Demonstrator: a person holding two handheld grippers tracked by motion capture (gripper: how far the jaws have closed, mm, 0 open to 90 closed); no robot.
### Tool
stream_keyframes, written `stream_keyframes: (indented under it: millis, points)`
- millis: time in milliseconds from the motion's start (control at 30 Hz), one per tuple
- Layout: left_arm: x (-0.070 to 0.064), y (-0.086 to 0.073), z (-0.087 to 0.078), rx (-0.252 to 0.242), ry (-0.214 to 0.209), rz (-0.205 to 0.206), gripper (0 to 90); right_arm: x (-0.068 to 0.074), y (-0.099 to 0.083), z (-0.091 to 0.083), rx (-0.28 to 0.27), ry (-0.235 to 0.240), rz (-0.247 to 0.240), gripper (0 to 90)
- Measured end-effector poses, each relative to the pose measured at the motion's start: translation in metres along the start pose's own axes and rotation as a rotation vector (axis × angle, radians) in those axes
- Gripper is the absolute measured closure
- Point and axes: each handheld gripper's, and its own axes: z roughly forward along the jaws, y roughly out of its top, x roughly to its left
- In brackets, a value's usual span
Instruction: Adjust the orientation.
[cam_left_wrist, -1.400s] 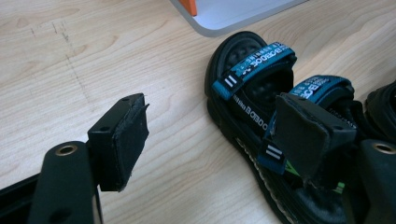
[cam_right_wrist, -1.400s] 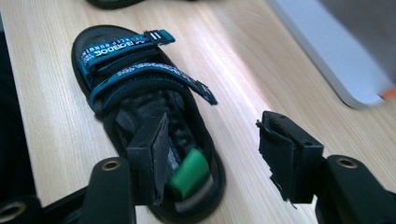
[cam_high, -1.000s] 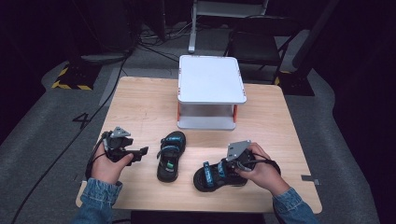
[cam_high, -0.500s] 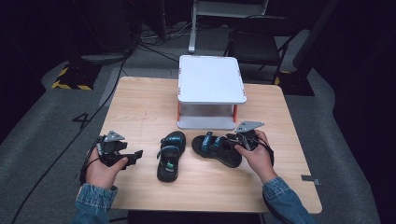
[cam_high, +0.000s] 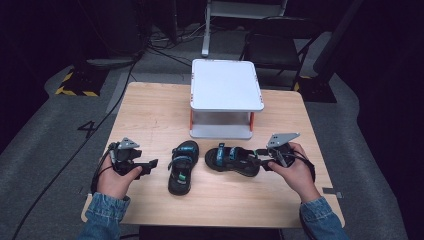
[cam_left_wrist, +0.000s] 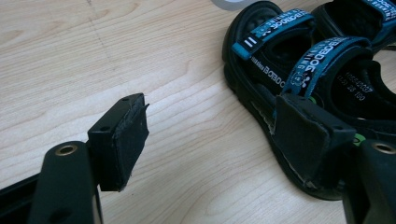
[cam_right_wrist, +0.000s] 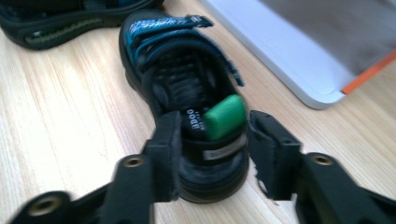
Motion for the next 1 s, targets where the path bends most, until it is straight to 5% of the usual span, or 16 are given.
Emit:
stream_keyframes:
  millis: [100,167,300,400,433,467,533,600,667,800,900,1000]
  points:
    - [0.001,0.000,0.000,0.000,-0.001,-0.008,26.9,0.004,0.003,-0.006,-0.018,-0.021,-0.033,85.2]
    - [0.002,0.000,0.000,-0.002,0.000,-0.011,26.9,0.006,0.006,-0.012,-0.035,-0.009,-0.026,88.8]
    - [0.003,0.000,0.001,0.002,0.002,-0.006,26.9,0.016,0.011,-0.013,0.015,0.035,-0.043,89.5]
    - [0.002,0.001,0.002,0.002,-0.005,-0.005,26.9,0.032,0.020,-0.017,-0.023,0.146,-0.058,89.6]
    - [0.002,0.001,0.002,0.002,-0.005,-0.005,26.9,0.032,0.020,-0.017,-0.023,0.146,-0.058,89.6]
    - [0.002,0.002,0.003,0.000,-0.005,-0.005,26.9,0.044,0.027,-0.018,-0.056,0.213,-0.073,89.6]
    - [0.002,0.003,0.003,-0.001,-0.006,-0.005,26.9,0.048,0.029,-0.017,-0.061,0.239,-0.077,89.5]
    - [0.001,0.005,0.004,-0.002,-0.009,0.001,26.9,0.067,0.033,-0.007,-0.045,0.352,-0.099,89.5]
    - [0.000,0.006,0.005,-0.004,-0.014,0.000,26.9,0.076,0.034,-0.001,-0.024,0.391,-0.111,89.2]
    - [-0.001,0.009,0.009,-0.002,-0.021,0.007,26.9,0.086,0.029,0.013,0.031,0.437,-0.118,89.3]
    - [-0.002,0.011,0.010,-0.002,-0.027,0.017,26.9,0.088,0.026,0.017,0.063,0.420,-0.121,90.0]
    - [-0.002,0.013,0.012,-0.001,-0.031,0.024,26.8,0.089,0.027,0.011,0.050,0.389,-0.099,75.8]
